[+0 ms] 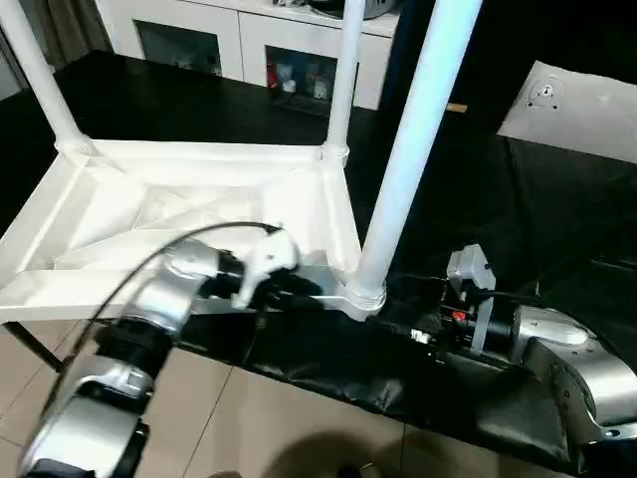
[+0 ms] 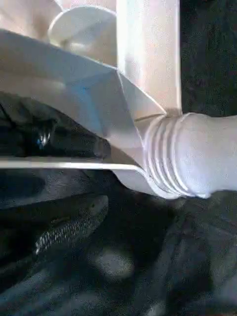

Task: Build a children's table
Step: Rotate leg to tighten

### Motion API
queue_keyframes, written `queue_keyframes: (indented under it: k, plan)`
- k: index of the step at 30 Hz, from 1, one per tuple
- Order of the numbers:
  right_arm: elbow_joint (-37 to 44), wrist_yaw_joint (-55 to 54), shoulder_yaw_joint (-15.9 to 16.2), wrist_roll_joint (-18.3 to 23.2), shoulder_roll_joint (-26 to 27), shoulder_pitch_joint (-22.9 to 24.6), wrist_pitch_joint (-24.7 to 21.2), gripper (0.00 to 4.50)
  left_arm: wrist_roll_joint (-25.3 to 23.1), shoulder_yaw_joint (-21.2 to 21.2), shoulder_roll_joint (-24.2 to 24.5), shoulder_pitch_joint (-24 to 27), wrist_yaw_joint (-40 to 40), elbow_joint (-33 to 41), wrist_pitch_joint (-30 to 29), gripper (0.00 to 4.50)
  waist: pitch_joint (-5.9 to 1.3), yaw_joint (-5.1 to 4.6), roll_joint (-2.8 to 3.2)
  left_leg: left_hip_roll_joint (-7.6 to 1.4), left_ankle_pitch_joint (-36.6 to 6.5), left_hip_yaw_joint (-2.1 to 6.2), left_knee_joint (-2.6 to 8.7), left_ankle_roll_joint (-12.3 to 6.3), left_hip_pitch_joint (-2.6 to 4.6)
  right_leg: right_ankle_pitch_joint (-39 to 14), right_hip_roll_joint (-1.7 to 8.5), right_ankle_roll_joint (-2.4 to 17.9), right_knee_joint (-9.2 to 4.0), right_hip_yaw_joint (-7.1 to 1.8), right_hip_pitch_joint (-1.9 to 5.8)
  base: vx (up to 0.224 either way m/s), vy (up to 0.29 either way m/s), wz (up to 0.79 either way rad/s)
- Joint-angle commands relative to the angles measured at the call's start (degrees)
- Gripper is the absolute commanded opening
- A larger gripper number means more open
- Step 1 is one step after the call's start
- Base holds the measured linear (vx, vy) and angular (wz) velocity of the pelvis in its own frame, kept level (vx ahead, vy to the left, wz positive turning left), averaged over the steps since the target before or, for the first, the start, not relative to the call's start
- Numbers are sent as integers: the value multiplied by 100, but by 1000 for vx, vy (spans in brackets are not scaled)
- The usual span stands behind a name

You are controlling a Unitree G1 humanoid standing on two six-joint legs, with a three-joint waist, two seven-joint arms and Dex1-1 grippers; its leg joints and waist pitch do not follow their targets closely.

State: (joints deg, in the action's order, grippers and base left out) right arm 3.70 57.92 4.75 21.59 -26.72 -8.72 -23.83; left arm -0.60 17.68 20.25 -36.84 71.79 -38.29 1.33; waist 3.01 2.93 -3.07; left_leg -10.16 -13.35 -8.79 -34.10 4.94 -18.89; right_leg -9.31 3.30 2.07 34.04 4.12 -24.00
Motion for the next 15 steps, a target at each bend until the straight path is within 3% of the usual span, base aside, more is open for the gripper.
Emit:
queue_keyframes:
  k: [1, 3, 4, 6, 14, 15]
  plan:
    - [108, 24, 4, -69, -81, 70, 102, 450, -348, 171, 6, -132, -266, -225, 154, 139, -353, 30, -17, -243, -315, 11, 366, -529, -103, -1621, 468, 826, -426, -303, 424, 0, 0, 0]
    - [116, 9, 10, -74, -93, 85, 121, 450, -416, 200, 16, -153, -308, -291, 103, 139, -352, 31, -12, -249, -363, 16, 371, -505, -100, -1705, 471, 785, -430, -298, 429, 0, 0, 0]
    - [124, 5, 12, -74, -96, 95, 128, 450, -464, 224, 40, -170, -317, -334, 111, 139, -346, 41, 20, -250, -400, 22, 375, -478, -96, -1779, 478, 778, -434, -296, 424, 0, 0, 0]
    - [130, -13, 13, -67, -100, 109, 139, 450, -480, 213, 69, -208, -374, -425, 95, 139, -340, 38, 0, -242, -477, 18, 374, -458, -90, -1919, 469, 729, -458, -294, 419, 0, 0, 0]
    - [128, -49, 65, -81, -99, 142, 207, 450, -425, 187, 224, -216, -113, -388, 49, 66, -350, 32, 10, -245, -471, 29, 377, -433, -98, -1893, 471, 729, -448, -290, 418, 0, 0, 0]
    - [108, -51, 83, -96, -96, 132, 227, 450, -455, 220, 247, -208, -59, -369, 19, 57, -352, 31, -18, -245, -461, 25, 374, -438, -100, -1872, 471, 739, -445, -290, 420, 0, 0, 0]
